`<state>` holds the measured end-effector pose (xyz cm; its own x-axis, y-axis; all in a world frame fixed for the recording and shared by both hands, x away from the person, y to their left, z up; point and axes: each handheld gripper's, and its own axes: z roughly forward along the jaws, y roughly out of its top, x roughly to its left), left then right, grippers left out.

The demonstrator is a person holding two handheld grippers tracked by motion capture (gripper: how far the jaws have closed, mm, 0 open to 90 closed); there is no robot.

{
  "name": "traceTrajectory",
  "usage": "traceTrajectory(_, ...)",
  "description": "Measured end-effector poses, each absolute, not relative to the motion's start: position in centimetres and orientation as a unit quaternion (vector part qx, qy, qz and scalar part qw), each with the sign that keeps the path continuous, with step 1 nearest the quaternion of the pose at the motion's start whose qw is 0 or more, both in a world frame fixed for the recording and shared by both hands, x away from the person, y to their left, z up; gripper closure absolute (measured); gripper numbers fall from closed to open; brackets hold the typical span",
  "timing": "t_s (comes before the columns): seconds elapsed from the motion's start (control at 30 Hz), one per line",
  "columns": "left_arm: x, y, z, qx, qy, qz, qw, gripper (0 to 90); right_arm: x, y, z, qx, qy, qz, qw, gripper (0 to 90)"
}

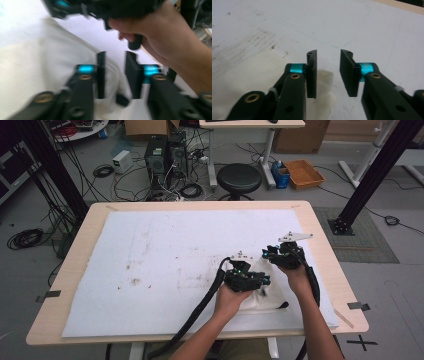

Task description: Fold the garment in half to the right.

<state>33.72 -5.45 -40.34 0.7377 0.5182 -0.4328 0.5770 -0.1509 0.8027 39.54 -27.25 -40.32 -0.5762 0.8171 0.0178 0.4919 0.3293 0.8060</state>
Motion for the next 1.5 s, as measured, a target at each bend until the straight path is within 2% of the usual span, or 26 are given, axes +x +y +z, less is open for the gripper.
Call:
traceTrajectory(0.1, 34.0, -3.0, -39.2, 0.754, 0.367, 0.029, 0.544, 45.3, 38.4, -28.4, -40.3, 0.419, 0.778, 0.417, 0.210, 59.6)
traceTrajectory(0.23, 33.8, 1.4, -38.5, 0.751, 0.370, 0.093, 0.538, 32.0, 36.0, -29.6, -40.1, 0.411, 0.780, 0.422, 0.212, 56.2)
traceTrajectory(0.3, 33.6, 3.7, -38.7, 0.751, 0.373, 0.118, 0.532, 28.9, 34.6, -29.9, -40.1, 0.403, 0.785, 0.424, 0.206, 56.0)
traceTrajectory(0.5, 32.5, 10.2, -39.8, 0.739, 0.386, 0.166, 0.527, 28.6, 30.7, -29.3, -41.3, 0.378, 0.819, 0.401, 0.159, 59.4)
traceTrajectory(0.6, 32.3, 12.8, -40.3, 0.731, 0.398, 0.173, 0.527, 28.6, 30.4, -28.6, -42.6, 0.372, 0.839, 0.360, 0.166, 64.7)
traceTrajectory(0.73, 31.9, 15.5, -40.7, 0.719, 0.410, 0.183, 0.531, 28.7, 30.7, -28.3, -43.6, 0.368, 0.851, 0.345, 0.146, 85.0)
traceTrajectory(0.77, 31.8, 16.1, -40.9, 0.716, 0.415, 0.185, 0.530, 28.6, 30.6, -28.2, -43.6, 0.364, 0.854, 0.342, 0.147, 86.4)
traceTrajectory(1.13, 31.2, 18.5, -42.2, 0.704, 0.436, 0.182, 0.531, 28.7, 28.4, -29.8, -42.6, 0.366, 0.862, 0.312, 0.160, 88.3)
traceTrajectory(1.23, 31.2, 18.6, -42.2, 0.708, 0.433, 0.183, 0.526, 28.6, 28.1, -29.9, -43.0, 0.389, 0.862, 0.293, 0.142, 87.3)
traceTrajectory(1.37, 31.2, 18.7, -42.3, 0.706, 0.437, 0.180, 0.528, 28.7, 28.4, -29.8, -41.6, 0.413, 0.848, 0.286, 0.169, 61.2)
traceTrajectory(1.43, 31.3, 18.7, -42.4, 0.705, 0.438, 0.180, 0.528, 28.7, 28.5, -29.1, -40.4, 0.402, 0.840, 0.305, 0.197, 58.9)
traceTrajectory(1.5, 31.3, 18.8, -42.4, 0.705, 0.438, 0.178, 0.528, 28.7, 29.0, -27.6, -39.6, 0.381, 0.838, 0.336, 0.197, 61.0)
